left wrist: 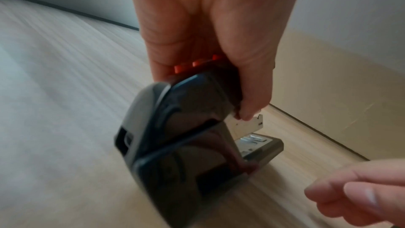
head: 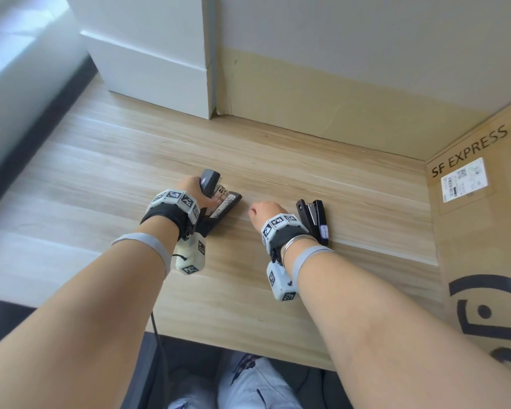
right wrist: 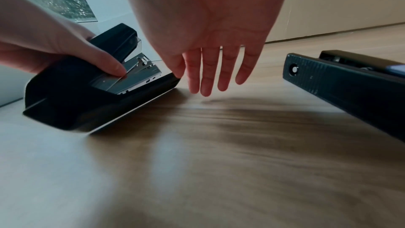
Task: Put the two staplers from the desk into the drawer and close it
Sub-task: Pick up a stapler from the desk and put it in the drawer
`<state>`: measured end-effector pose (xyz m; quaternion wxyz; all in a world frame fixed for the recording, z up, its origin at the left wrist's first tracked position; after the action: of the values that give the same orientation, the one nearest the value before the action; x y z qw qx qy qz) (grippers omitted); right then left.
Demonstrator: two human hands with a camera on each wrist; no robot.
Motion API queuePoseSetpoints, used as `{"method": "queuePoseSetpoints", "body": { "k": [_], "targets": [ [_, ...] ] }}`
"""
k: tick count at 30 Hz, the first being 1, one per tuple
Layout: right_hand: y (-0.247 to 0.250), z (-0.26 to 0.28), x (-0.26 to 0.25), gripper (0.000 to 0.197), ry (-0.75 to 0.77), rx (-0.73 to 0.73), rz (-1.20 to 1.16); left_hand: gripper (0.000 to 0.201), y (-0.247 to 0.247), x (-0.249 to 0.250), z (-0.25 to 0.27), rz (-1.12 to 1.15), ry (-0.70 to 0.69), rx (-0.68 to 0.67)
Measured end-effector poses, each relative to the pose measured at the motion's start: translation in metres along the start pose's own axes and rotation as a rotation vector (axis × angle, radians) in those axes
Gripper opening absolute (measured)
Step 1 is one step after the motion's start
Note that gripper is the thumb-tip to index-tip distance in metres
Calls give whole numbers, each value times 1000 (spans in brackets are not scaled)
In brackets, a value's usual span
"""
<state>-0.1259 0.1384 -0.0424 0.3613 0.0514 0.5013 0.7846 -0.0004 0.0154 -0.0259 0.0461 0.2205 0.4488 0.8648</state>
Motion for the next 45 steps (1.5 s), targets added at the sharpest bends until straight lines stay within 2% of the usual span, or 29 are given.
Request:
{"method": "queuePoseSetpoints", "body": {
  "k": [5,12,18,24,27,29,32,36,42,45],
  "targets": [
    [-13,18,-28,36,39,34,26,39,13,-42,28,9,3,61],
    [-51,48,-86,38,99,72,66,36,35,-120,78,73,71,130],
    [-86,66,-137,40,153,96,70,46,45,-200,137,171,204,218],
    [-116,76,-172,42,172,111,99,42,41,-287,197,228,330,259],
    [-132,79,-185,42,194,140,109,29,32,-333,219,227,410,264],
    [-144,80,-190,42,221,186,96,28,21,-356,229,208,440,241],
    [-160,81,-196,47,238,270,57,26,-2,-382,232,173,477,197],
    [-173,79,-200,53,191,306,34,30,-40,-404,219,168,521,126],
    [-188,71,-202,59,131,333,44,31,-91,-419,187,164,558,63],
    [-193,70,-202,59,126,394,56,28,-111,-422,174,147,577,35]
  ]
}}
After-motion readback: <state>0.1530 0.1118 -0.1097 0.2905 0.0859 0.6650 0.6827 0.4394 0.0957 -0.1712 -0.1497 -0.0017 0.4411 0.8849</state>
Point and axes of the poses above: each hand's wrist, its own z-axis away from the middle knuckle, its own y-axis out of the back of the hand, x = y × z, the point moved 2 cm from there along -z, towards the middle knuckle, and after that the axes turned 6 degrees about -z, right-handed, at the moved point
